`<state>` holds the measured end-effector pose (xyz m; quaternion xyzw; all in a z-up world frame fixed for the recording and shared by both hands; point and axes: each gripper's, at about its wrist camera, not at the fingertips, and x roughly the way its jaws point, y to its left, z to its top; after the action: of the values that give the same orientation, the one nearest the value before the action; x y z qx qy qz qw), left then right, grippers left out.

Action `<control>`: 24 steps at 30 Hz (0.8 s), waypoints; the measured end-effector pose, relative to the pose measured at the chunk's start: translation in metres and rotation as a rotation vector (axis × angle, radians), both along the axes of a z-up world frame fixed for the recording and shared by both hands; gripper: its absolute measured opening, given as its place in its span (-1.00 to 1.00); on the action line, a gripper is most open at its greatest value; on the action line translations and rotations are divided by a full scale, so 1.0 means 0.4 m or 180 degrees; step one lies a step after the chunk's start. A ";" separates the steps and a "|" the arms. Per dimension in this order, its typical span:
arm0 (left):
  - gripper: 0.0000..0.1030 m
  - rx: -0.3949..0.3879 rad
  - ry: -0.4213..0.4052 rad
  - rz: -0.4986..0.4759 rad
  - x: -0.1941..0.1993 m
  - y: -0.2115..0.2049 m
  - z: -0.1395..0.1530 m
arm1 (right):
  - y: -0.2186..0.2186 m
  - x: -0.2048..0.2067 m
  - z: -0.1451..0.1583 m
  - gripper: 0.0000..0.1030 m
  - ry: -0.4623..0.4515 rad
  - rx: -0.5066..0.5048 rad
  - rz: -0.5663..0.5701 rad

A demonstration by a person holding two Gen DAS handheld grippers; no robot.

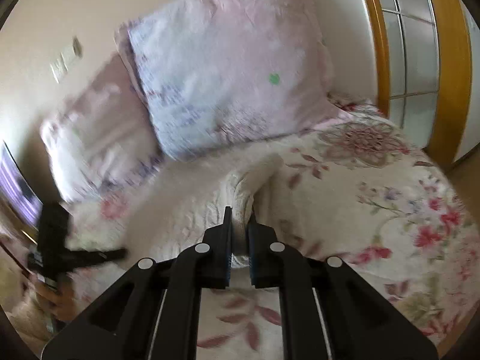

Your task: Fold small clothes

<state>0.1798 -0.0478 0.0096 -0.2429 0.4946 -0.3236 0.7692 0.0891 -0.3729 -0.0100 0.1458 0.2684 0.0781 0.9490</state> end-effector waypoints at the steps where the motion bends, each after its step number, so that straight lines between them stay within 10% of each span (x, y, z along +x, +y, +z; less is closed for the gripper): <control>1: -0.75 0.0013 0.0002 -0.0004 -0.001 -0.001 -0.002 | -0.001 0.015 -0.031 -0.83 0.0163 -0.0053 -0.0035; 8: -0.61 0.0045 0.0071 -0.0037 -0.004 -0.001 -0.023 | -0.051 0.078 -0.156 -0.79 0.0683 0.0370 -0.0065; 14: -0.09 -0.0095 0.0119 0.0050 0.016 0.012 -0.013 | -0.093 0.079 -0.112 0.00 0.0539 0.0923 0.0067; 22: 0.11 -0.0066 0.0275 0.0191 0.071 0.006 -0.023 | -0.109 0.241 -0.114 0.00 0.0700 0.1304 0.0133; 24: 0.11 -0.0102 0.0298 0.0207 0.084 0.002 -0.027 | -0.104 0.275 -0.120 -0.29 0.0757 0.1322 0.0106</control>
<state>0.2134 -0.0469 -0.0011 -0.2861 0.5166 -0.2945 0.7513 0.1990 -0.4144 -0.0581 0.3415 0.3588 0.1296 0.8590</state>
